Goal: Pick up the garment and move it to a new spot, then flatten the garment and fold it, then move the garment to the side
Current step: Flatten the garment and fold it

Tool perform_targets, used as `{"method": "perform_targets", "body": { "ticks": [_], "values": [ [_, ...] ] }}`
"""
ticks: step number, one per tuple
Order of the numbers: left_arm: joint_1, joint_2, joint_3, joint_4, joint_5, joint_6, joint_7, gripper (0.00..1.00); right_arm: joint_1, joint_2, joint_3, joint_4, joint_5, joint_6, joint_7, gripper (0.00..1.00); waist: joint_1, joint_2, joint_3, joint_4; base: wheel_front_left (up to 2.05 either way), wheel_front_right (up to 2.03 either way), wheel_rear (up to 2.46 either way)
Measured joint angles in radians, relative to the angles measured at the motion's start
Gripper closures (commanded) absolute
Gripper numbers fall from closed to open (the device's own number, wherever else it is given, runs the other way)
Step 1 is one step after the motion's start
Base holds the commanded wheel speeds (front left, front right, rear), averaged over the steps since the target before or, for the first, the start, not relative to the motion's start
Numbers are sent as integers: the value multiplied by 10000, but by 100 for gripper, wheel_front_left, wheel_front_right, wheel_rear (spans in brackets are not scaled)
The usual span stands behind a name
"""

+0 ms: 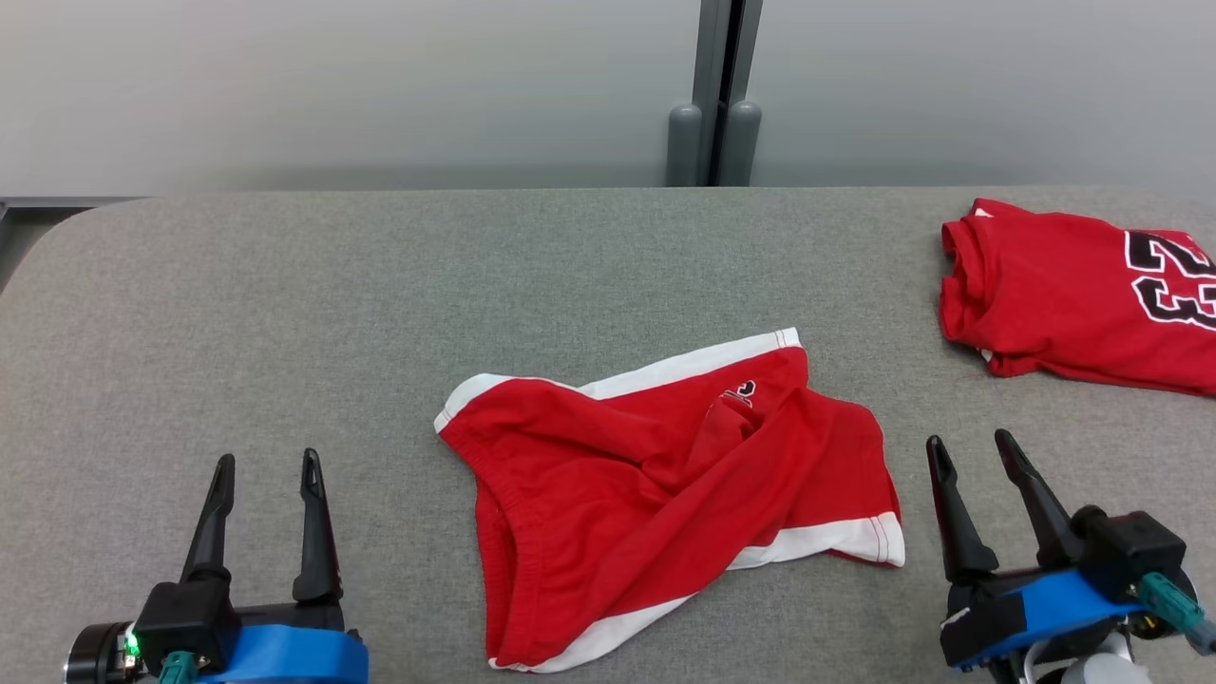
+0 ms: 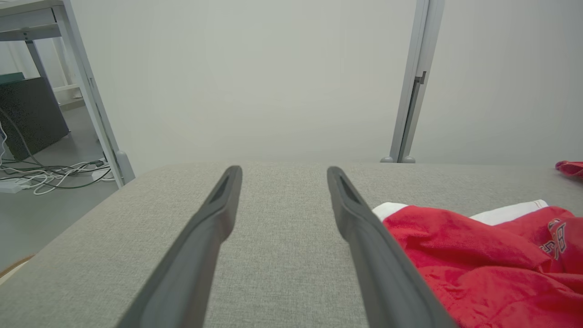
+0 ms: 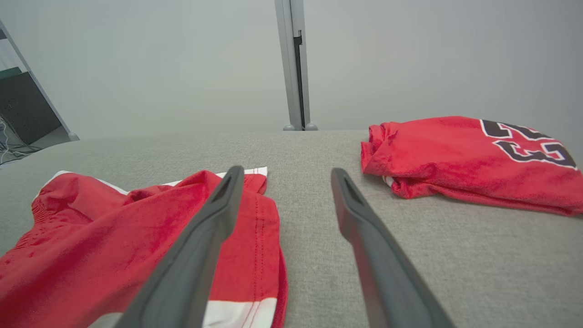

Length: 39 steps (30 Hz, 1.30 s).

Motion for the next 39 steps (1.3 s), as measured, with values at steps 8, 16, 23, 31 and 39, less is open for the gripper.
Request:
{"method": "perform_targets", "body": {
  "ticks": [8,16,23,31,39],
  "values": [
    [155,0,-27,130,42,-79,0,0,1183,573,-322,-984,-247,0,0,0,0,0,-335,2,0,0,0],
    [494,15,-29,395,144,-171,2,0,1850,802,-328,-654,-788,0,0,0,-1,-1,-773,247,0,0,0],
    [688,81,-50,571,322,-121,2,0,1950,848,-343,-541,-965,0,0,0,0,-1,-973,316,0,0,0],
    [778,153,-71,575,405,0,2,0,1956,851,-368,-389,-1081,0,0,0,0,-1,-1107,361,0,0,0],
    [834,201,-63,587,318,0,2,0,1959,853,-324,-389,-1081,0,0,0,0,0,-1116,324,0,0,0]
  ]
}}
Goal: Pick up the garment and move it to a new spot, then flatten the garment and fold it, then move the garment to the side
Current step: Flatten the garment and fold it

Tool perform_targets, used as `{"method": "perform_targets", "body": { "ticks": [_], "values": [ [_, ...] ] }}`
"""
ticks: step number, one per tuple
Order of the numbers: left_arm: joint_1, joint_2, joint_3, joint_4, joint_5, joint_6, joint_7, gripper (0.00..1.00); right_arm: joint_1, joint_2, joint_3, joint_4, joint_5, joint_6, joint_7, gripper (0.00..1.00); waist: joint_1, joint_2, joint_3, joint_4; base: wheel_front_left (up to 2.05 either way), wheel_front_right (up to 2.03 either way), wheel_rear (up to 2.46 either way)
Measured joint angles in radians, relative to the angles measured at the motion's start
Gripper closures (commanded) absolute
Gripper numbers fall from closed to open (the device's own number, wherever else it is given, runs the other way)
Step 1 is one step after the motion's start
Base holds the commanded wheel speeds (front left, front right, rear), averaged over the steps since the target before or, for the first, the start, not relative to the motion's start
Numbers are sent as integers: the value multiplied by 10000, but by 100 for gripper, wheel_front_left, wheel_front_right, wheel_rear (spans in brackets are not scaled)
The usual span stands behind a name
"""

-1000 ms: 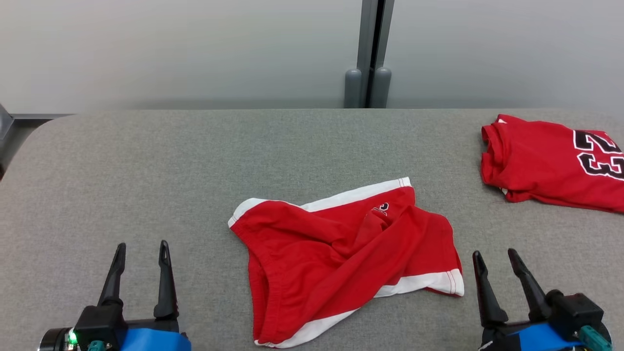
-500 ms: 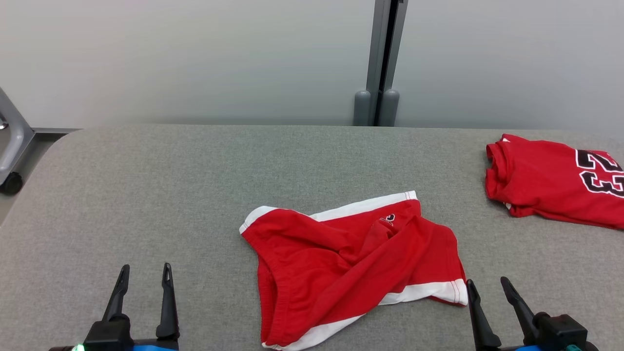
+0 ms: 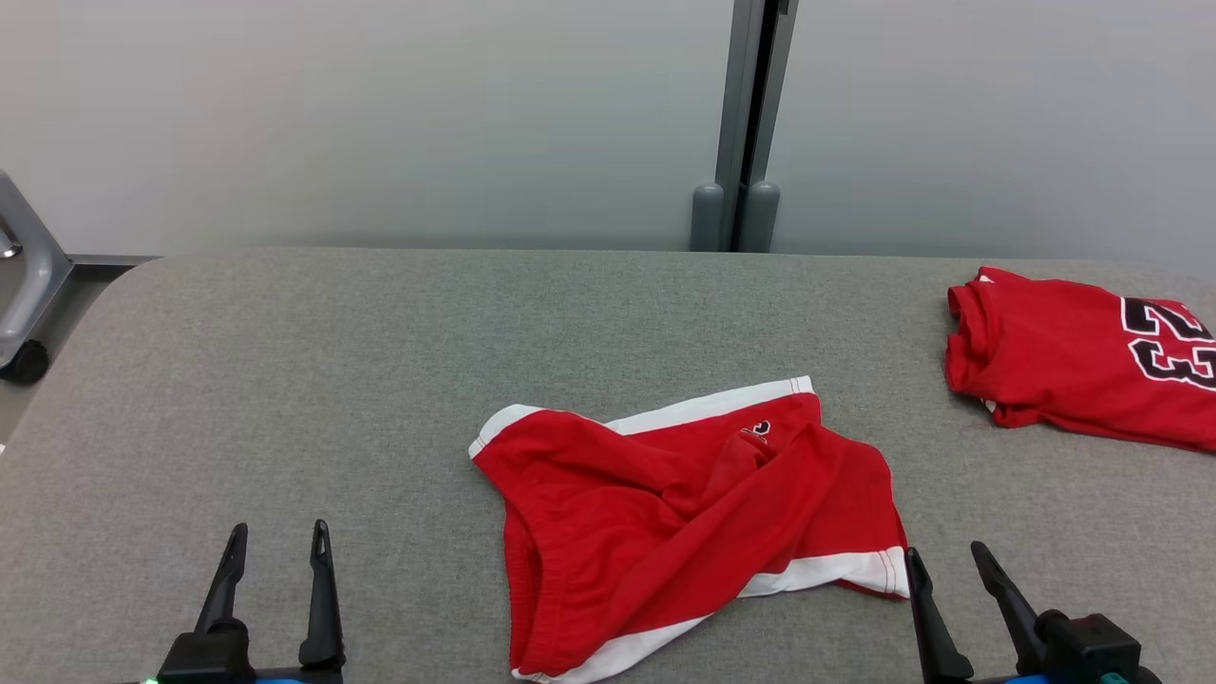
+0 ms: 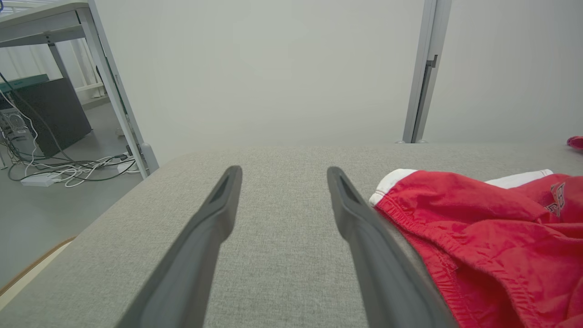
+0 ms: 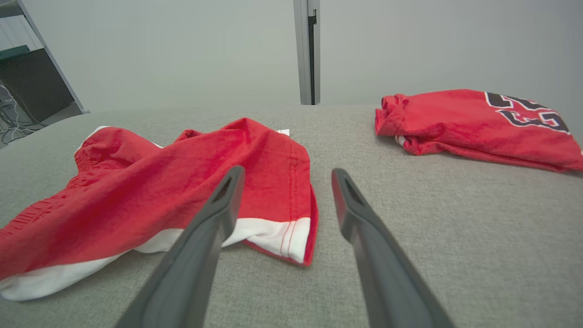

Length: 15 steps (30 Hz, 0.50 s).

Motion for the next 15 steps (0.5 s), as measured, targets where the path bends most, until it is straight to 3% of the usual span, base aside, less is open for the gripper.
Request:
{"method": "perform_targets", "body": {
  "ticks": [9,15],
  "values": [
    [-2,2,-77,36,-107,-79,0,0,0,0,-8,71,4,0,0,0,1,0,27,-7,0,0,0],
    [46,19,-1275,437,161,-393,-2,0,-258,8,-50,748,-167,0,-2,0,0,-1,173,-40,0,0,0]
  ]
}}
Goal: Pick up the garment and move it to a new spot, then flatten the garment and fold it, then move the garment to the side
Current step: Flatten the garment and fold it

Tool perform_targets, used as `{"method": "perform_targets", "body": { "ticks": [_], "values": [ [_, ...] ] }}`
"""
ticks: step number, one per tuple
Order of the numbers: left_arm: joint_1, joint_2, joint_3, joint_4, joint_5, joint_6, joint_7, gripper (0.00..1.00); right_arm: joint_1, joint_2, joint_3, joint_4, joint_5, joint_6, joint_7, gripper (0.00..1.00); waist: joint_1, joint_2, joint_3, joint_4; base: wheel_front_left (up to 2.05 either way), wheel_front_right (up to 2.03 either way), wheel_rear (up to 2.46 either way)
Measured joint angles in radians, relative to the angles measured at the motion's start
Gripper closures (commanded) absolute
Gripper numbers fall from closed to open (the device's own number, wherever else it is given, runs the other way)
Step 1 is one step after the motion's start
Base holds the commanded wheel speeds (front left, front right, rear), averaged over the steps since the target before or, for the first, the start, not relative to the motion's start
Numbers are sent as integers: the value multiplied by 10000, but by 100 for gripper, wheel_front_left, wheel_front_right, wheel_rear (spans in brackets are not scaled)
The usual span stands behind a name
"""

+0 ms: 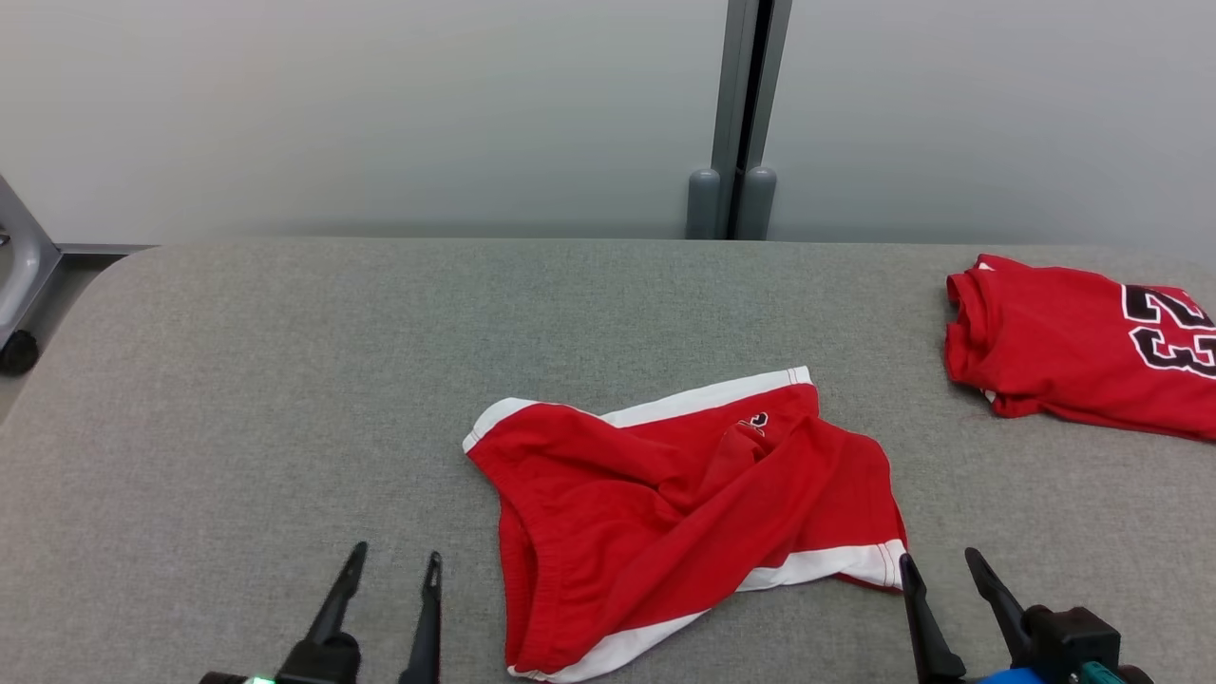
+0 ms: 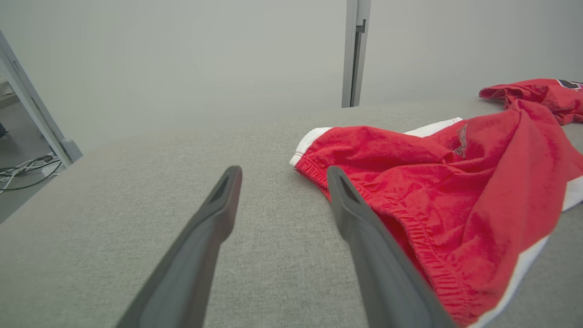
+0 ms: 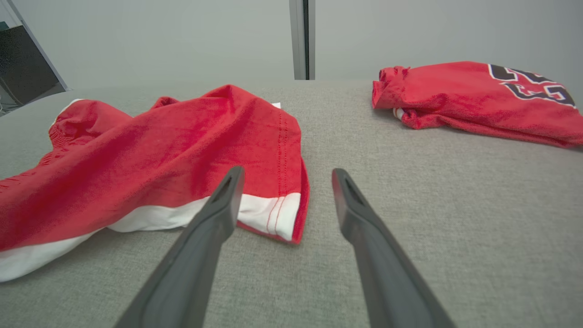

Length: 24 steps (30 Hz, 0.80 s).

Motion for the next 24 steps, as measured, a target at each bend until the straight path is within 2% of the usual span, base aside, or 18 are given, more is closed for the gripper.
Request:
{"method": "perform_targets", "body": {
  "ticks": [7,11,24],
  "values": [
    [180,84,-1831,686,201,-138,2,0,-744,-19,130,1081,-203,0,2,0,1,1,274,-53,0,0,0],
    [194,198,-2548,1037,142,-153,0,0,-1119,-61,318,1394,-128,0,0,0,1,1,471,-65,0,0,0],
    [-522,428,-3419,2353,-345,-194,0,0,-1893,-142,930,2523,163,0,0,0,2,1,871,-143,0,0,0]
  ]
}}
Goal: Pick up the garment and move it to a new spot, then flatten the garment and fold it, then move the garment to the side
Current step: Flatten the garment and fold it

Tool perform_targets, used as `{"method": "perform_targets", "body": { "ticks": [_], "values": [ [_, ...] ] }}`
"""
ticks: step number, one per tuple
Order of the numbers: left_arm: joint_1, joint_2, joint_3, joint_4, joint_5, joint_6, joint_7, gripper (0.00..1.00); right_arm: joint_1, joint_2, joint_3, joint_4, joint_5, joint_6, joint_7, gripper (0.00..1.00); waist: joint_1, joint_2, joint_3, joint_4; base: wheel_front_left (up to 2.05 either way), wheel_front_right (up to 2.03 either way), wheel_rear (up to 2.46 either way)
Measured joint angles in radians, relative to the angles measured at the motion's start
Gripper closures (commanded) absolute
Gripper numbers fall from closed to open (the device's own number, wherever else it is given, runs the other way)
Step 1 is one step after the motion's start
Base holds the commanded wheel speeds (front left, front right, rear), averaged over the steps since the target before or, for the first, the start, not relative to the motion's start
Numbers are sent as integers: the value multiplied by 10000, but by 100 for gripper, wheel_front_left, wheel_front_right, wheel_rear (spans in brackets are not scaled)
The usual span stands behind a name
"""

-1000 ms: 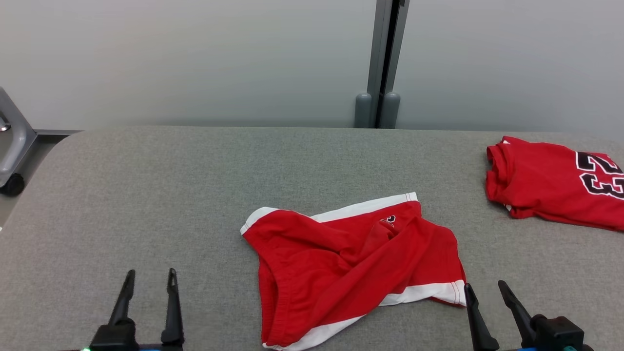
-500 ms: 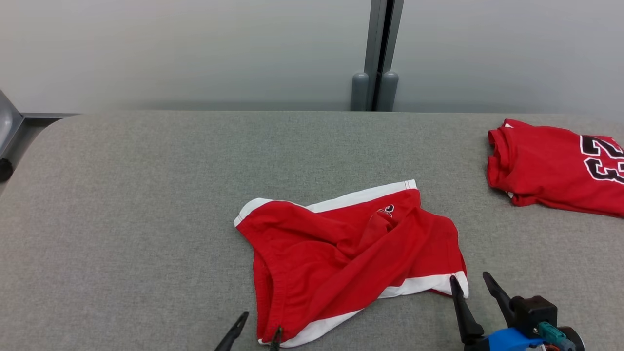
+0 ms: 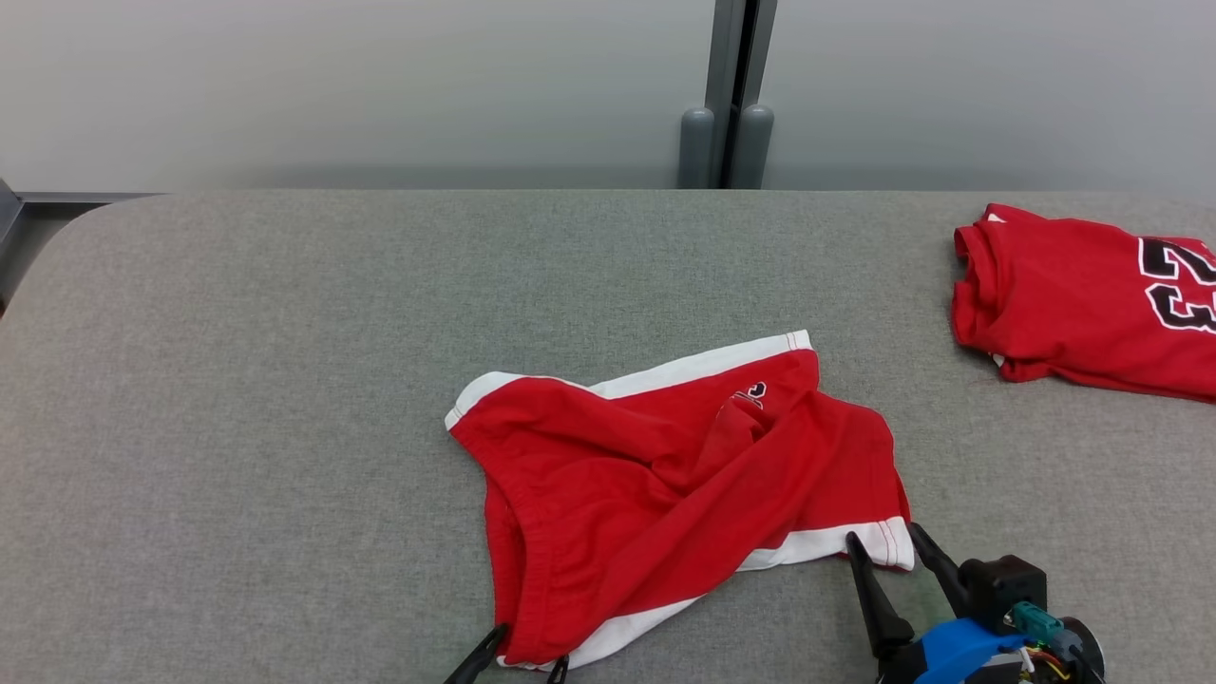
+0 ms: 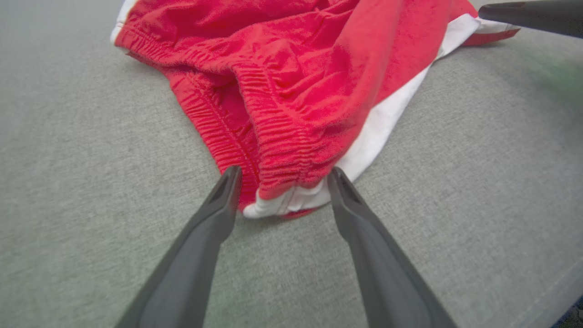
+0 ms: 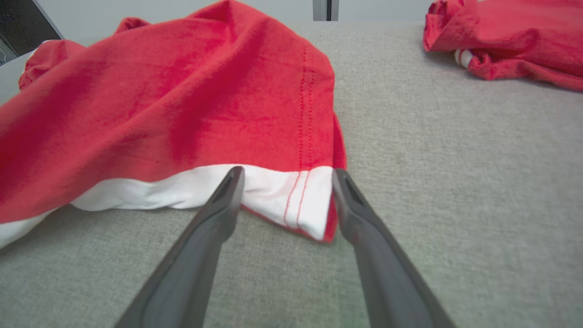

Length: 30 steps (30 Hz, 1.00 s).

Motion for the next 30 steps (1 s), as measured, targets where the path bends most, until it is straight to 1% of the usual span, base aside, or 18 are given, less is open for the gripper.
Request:
{"method": "perform_targets", "body": {
  "ticks": [9,10,11,12,13,17,19,22,24,27,30],
  "values": [
    [-604,-104,-447,903,-558,0,-12,0,-352,-36,253,725,301,0,-4,0,-1,0,93,8,0,0,0],
    [-688,-123,-485,1020,-633,0,-13,0,-372,-50,284,815,334,0,-4,13,-2,0,104,11,0,0,0],
    [-777,-144,-548,1141,-732,0,-15,49,-385,-50,307,882,341,0,-6,89,-1,0,110,10,0,0,0],
    [-843,-167,-562,1220,-869,0,-17,49,-422,-46,341,955,378,0,-6,100,-1,0,118,5,0,0,0],
    [-920,-182,-598,1294,-961,0,-29,100,-475,-46,360,1024,443,0,-6,100,-2,0,120,0,0,0,0],
    [-1100,-192,-765,1511,-1229,0,-27,100,-535,-59,428,1032,575,0,-4,100,-1,0,86,-45,0,0,0],
    [-1119,-196,-757,1365,-1419,0,-21,100,-489,-98,546,637,644,0,-6,100,-1,0,30,-61,0,0,0],
    [-1125,-207,-690,777,-1733,-2,-10,100,-352,-174,692,-178,802,2,-8,100,-1,0,-43,-82,0,0,0],
    [-1170,-180,-558,196,-2023,-2,-10,100,-219,-374,779,-644,899,0,-4,100,-2,0,-61,-87,0,0,0],
    [-1519,42,-451,-702,-2314,-2,-12,100,-295,-635,859,-1384,1060,0,-6,100,-2,0,-51,-89,0,0,0],
    [-2225,449,-288,-1365,-2575,-2,-10,100,-854,-978,1034,-1933,1197,0,-6,100,-1,0,70,-127,0,0,0]
  ]
}}
